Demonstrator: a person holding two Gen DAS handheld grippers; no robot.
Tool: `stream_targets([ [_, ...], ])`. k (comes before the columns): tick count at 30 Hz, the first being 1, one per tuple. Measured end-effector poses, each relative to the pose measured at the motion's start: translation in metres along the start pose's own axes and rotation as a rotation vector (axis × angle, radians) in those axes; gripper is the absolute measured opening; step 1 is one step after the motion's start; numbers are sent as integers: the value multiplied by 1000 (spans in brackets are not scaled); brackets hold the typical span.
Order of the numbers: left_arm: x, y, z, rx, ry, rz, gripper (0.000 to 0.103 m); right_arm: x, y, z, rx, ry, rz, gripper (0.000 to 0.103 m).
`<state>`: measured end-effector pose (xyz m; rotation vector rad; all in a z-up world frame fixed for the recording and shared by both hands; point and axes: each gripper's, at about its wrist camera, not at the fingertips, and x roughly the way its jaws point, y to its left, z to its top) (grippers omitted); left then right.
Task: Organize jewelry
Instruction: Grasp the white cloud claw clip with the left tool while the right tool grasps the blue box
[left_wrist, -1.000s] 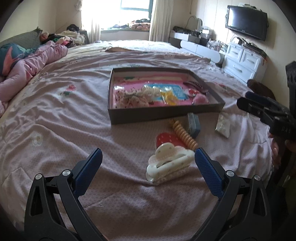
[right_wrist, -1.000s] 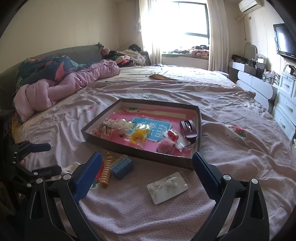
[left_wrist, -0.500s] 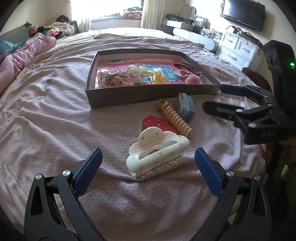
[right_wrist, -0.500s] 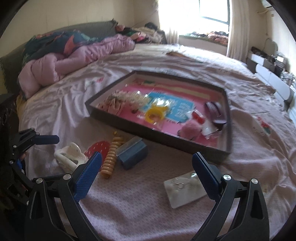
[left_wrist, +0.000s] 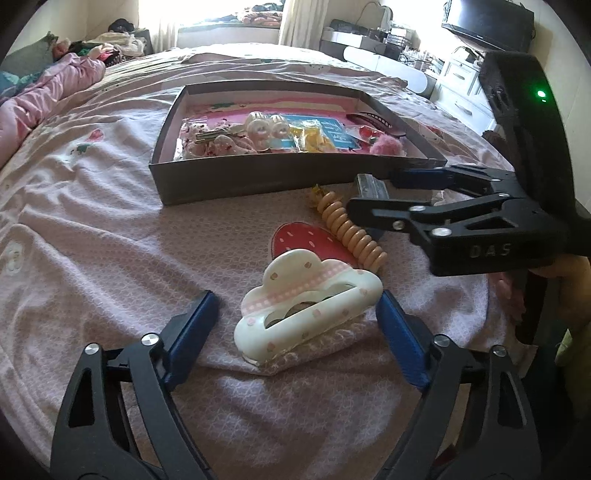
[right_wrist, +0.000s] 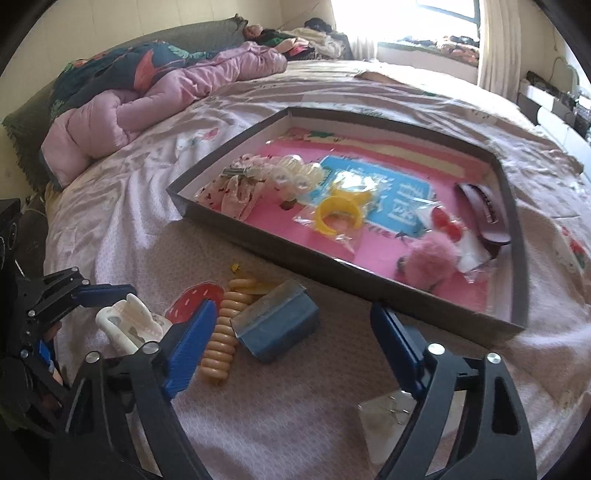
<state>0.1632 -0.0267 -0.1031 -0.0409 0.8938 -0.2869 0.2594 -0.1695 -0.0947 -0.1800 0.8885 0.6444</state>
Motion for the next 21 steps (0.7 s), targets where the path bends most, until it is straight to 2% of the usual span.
stream_targets([
  [5,0,-4,-1,16,4,-16,60,7,-1,0,24,23,54,69],
  [7,1,-6,-1,22,4,-12,60,8,-1,0,33,28,79,57],
  [9,0,-6,0,20,4,-16,60,8,-1,0,37,29,84,55],
  [10,-1,-6,0,20,4,-18,60,7,0,1,35,23,79,50],
  [21,-12,-11,7,8,-39,-52,60,-20,1,-5,33,-45,58,48],
])
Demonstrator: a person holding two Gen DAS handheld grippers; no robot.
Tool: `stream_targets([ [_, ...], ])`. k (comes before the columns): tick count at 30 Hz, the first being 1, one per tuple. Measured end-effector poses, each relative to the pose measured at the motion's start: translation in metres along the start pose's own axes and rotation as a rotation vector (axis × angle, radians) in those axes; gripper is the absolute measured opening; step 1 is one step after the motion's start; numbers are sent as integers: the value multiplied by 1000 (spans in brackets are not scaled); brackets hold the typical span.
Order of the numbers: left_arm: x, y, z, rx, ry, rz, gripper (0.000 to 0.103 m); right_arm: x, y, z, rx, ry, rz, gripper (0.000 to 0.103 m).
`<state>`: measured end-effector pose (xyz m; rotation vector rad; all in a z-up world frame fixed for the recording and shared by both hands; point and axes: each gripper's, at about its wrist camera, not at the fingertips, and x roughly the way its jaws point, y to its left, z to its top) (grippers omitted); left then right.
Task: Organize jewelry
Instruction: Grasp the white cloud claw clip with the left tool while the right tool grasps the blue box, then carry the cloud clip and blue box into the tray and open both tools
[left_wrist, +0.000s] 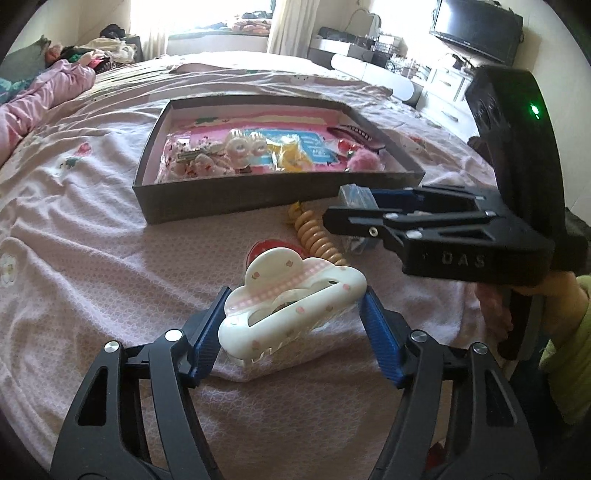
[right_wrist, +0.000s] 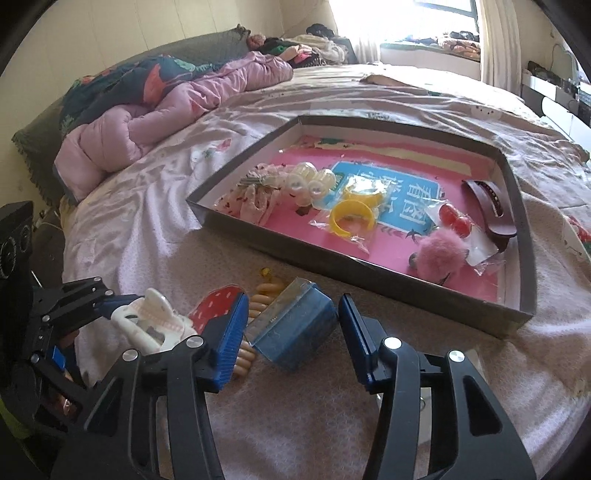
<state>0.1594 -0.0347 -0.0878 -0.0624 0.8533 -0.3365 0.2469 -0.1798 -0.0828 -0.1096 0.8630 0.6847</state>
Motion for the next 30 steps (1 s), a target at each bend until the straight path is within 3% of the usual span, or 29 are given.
stream_targets([
  [19,-16,-28,22,46,-87,-44,60,-82,-30,-4,110,-200,-59,48],
  [30,-16,-39,46,45,-122,-81,60,-106,-48,1,162,-284,-84,48],
])
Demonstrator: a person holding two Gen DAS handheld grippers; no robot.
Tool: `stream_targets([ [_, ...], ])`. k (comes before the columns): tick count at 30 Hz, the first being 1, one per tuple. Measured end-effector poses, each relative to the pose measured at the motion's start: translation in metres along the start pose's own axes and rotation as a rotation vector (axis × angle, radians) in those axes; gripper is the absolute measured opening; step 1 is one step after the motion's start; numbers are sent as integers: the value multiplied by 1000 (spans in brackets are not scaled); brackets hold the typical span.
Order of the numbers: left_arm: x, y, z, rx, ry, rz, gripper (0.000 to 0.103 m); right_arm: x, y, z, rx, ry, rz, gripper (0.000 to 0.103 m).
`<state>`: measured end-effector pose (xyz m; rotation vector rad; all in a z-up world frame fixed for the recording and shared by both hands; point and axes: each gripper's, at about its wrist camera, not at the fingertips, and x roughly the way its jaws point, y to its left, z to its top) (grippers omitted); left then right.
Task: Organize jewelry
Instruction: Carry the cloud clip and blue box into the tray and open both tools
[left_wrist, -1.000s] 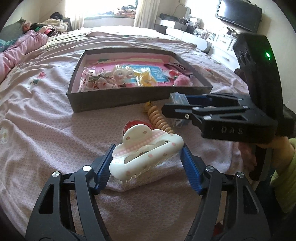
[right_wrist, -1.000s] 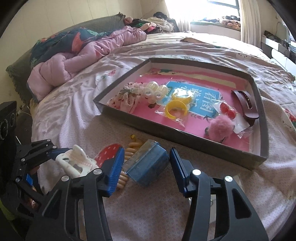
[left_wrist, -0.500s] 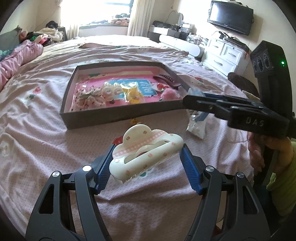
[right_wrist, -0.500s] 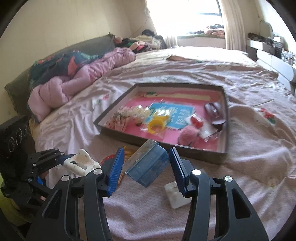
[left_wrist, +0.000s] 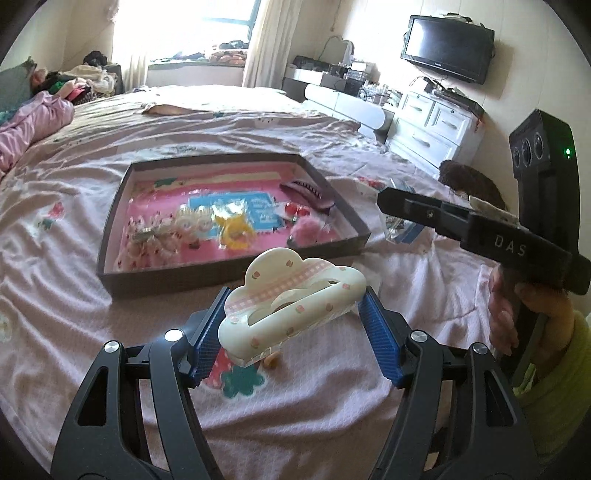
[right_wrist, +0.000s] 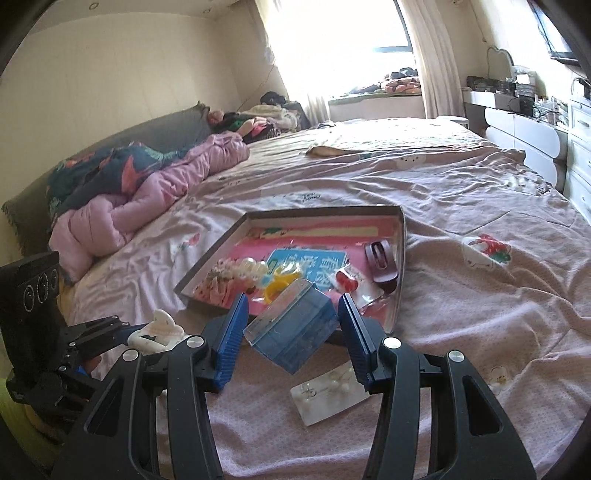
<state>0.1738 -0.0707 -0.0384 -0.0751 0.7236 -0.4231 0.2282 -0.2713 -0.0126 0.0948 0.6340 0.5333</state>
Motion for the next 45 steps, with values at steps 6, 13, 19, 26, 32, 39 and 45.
stream_targets([
  [6,3,-1,18,2,-24,1,60,-6,-3,8,16,-30,1,48],
  [13,5,2,43,17,-62,13,60,-9,-7,21,33,-62,2,48],
  [19,14,8,60,23,-69,28,60,-4,-9,34,29,-76,-12,48],
  [26,32,17,69,15,-55,40,60,7,-19,53,29,-90,-37,48],
  [32,50,25,71,3,-30,53,60,24,-31,70,30,-85,-71,48],
  [39,72,38,65,-16,15,71,60,53,-43,69,18,-38,-116,48],
  [45,86,46,57,-27,55,82,60,84,-53,50,34,66,-128,48],
])
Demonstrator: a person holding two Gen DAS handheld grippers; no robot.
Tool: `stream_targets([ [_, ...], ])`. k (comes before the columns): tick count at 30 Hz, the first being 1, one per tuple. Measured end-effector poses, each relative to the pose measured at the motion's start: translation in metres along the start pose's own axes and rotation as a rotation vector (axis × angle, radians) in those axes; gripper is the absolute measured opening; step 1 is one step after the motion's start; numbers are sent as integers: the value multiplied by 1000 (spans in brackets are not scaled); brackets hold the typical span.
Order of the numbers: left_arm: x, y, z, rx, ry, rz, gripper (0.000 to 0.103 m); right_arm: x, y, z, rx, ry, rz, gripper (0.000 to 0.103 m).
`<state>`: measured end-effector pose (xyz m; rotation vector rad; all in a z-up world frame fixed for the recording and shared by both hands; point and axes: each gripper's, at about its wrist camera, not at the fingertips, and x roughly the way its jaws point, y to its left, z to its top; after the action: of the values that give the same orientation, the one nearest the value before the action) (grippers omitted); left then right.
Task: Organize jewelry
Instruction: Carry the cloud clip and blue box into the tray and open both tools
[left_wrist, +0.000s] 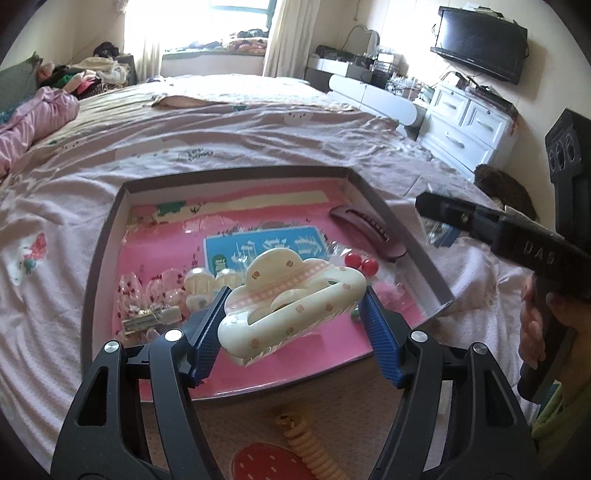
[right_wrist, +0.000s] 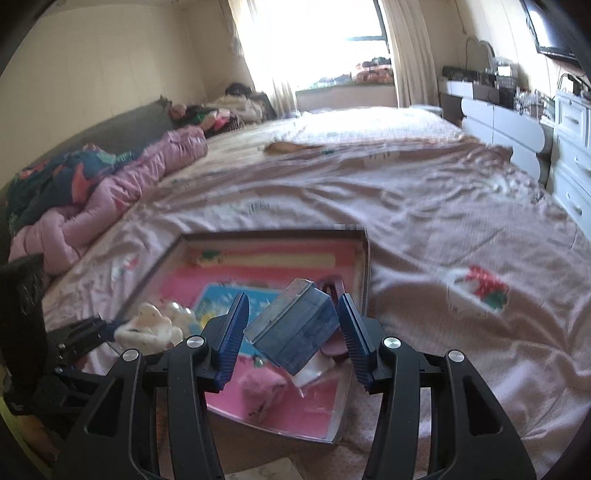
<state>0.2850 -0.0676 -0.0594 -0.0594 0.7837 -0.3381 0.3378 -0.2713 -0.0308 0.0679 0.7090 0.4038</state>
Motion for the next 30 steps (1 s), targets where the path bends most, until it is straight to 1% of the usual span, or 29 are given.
stream_targets([
  [3,4,1,-3,2,14,8,60,11,-2,-8,2,42,0,48],
  [8,7,2,-7,2,33,17,60,23,-2,-17,2,84,-11,48],
  [10,8,1,-8,4,37,18,61,25,-3,-19,1,92,-16,48],
  [13,6,1,-9,9,33,19,67,27,-4,-22,6,102,-21,49],
  [18,-1,1,-8,10,19,24,67,25,-5,-24,15,99,-26,50],
  [21,-9,1,-7,6,2,22,67,18,-5,-25,15,87,-29,51],
  [22,-12,1,-6,5,-3,21,68,13,-4,-25,14,74,-31,54],
  [23,-16,1,-6,3,-12,23,71,8,-3,-25,15,61,-34,56],
  [25,-24,-1,-6,1,-28,28,76,-5,-1,-25,10,27,-44,62],
  [28,-36,-2,-6,-1,-55,29,76,-22,4,-26,-3,-18,-56,66],
  [30,-45,-3,-7,-4,-72,32,78,-38,8,-27,-9,-55,-70,69],
])
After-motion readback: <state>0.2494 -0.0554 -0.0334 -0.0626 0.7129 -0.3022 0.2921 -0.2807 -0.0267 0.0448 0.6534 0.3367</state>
